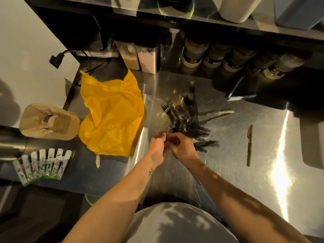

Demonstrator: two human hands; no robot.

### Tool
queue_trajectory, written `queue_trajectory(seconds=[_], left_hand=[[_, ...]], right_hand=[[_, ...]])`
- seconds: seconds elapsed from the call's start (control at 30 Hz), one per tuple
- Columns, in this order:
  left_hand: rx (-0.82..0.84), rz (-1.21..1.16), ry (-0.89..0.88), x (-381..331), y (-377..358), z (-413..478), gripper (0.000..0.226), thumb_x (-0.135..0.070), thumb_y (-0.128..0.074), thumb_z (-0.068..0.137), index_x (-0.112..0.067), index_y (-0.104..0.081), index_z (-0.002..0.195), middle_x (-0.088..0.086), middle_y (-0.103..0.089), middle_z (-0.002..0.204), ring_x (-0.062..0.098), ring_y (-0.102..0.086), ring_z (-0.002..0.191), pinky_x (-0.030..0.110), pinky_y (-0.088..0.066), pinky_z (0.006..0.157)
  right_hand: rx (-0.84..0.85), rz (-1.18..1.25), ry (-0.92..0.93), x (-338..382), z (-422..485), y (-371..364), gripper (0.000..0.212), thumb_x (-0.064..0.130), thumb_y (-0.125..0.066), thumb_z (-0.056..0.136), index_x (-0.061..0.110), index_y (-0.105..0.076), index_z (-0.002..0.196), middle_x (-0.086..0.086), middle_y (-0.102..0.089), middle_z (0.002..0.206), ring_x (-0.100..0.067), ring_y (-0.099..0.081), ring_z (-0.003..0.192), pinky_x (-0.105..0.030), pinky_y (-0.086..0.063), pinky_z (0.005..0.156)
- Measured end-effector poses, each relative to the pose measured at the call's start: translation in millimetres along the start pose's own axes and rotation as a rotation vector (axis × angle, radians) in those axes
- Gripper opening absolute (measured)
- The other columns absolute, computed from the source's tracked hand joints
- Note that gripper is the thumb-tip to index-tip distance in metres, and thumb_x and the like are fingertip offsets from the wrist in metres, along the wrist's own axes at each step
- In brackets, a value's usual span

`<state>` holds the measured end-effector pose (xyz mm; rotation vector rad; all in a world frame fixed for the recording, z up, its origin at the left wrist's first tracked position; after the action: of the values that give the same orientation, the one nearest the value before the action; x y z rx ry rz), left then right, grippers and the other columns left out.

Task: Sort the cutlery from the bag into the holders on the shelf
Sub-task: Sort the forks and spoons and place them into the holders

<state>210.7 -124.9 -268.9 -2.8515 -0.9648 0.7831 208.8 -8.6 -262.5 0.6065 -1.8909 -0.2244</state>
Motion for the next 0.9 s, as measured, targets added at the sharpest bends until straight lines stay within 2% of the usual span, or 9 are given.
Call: queue_trajectory(seconds=[0.07,0.13,0.2,0.27,0.43,0.57,0.7,0.83,0.9], left_hand=[[-0.018,0.009,-0.001,-1,9,3,0.013,-0.015,-0.052,0.105,-0.015,-0.058,0.116,0.007,-0.071,0.101,0.018,-0.068,0.084,0.030,-0.056,0.066],[-0.027,0.035,-0.016,-3,16,5,0.018,-0.017,-0.054,0.104,-0.013,-0.057,0.121,0.006,-0.073,0.100,0.021,-0.069,0.090,0.038,-0.056,0.080],[-0.030,0.057,-0.031,-5,21,9,0.016,-0.017,-0.055,0.104,-0.013,-0.057,0.119,0.005,-0.073,0.096,0.019,-0.069,0.086,0.035,-0.054,0.074],[-0.017,0.060,-0.042,-8,26,8,0.012,-0.013,-0.055,0.103,-0.013,-0.057,0.115,0.005,-0.071,0.093,0.016,-0.066,0.079,0.030,-0.052,0.063],[-0.007,0.082,-0.046,-14,34,9,0.012,-0.021,-0.056,0.103,-0.016,-0.057,0.113,0.005,-0.070,0.093,0.016,-0.065,0.077,0.029,-0.050,0.061],[-0.015,0.092,-0.025,-21,36,12,0.020,-0.023,-0.053,0.102,-0.015,-0.057,0.120,0.007,-0.069,0.099,0.020,-0.064,0.084,0.029,-0.049,0.064],[-0.026,0.092,-0.028,-28,40,19,0.020,-0.020,-0.053,0.102,-0.016,-0.057,0.121,0.007,-0.069,0.101,0.017,-0.066,0.080,0.029,-0.050,0.062],[-0.089,0.246,-0.132,-31,37,32,0.014,-0.017,-0.047,0.106,-0.018,-0.058,0.114,0.005,-0.068,0.095,0.016,-0.062,0.082,0.031,-0.051,0.072],[-0.118,0.317,-0.164,-31,31,37,0.013,-0.021,-0.046,0.108,-0.020,-0.057,0.112,0.001,-0.066,0.088,0.014,-0.059,0.077,0.029,-0.048,0.068]], right_hand=[[-0.065,0.008,-0.064,-1,-1,0,0.019,0.016,-0.073,0.093,0.013,-0.071,0.111,0.009,-0.071,0.093,0.005,-0.066,0.079,-0.008,-0.052,0.073],[-0.137,-0.047,-0.129,-6,4,2,0.018,0.020,-0.070,0.095,0.013,-0.071,0.112,0.007,-0.070,0.094,0.002,-0.064,0.081,-0.010,-0.051,0.073],[-0.168,-0.107,-0.179,-10,12,5,0.022,0.024,-0.070,0.095,0.012,-0.071,0.114,0.002,-0.072,0.098,-0.008,-0.067,0.087,-0.013,-0.050,0.075],[-0.163,-0.162,-0.197,-11,20,4,0.026,0.030,-0.071,0.094,0.012,-0.072,0.113,-0.003,-0.074,0.100,-0.014,-0.067,0.090,-0.025,-0.053,0.081],[-0.116,-0.334,-0.250,-6,32,-3,0.032,0.047,-0.067,0.094,0.017,-0.076,0.103,-0.004,-0.075,0.096,-0.023,-0.069,0.093,-0.037,-0.056,0.081],[-0.143,-0.357,-0.308,0,41,-6,0.035,0.048,-0.066,0.095,0.019,-0.074,0.111,-0.005,-0.073,0.103,-0.025,-0.068,0.099,-0.030,-0.043,0.073],[-0.142,-0.194,-0.330,-1,51,-8,0.028,0.038,-0.068,0.096,0.015,-0.074,0.111,-0.005,-0.073,0.103,-0.023,-0.067,0.097,-0.029,-0.047,0.076],[-0.089,-0.050,-0.283,-2,49,2,0.024,0.035,-0.070,0.095,0.014,-0.073,0.107,0.007,-0.067,0.086,-0.001,-0.059,0.076,-0.011,-0.042,0.061],[-0.056,-0.053,-0.257,-4,45,10,0.022,0.033,-0.071,0.094,0.014,-0.073,0.106,0.011,-0.066,0.083,0.002,-0.060,0.074,-0.005,-0.041,0.057]])
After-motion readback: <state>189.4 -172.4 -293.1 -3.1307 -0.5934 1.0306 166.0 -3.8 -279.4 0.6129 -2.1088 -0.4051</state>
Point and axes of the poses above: each hand's wrist, its own z-axis towards the middle knuckle, its own y-axis out of the back of the hand, x = y × z, the point moved 2 cm from there along z, towards the middle knuckle
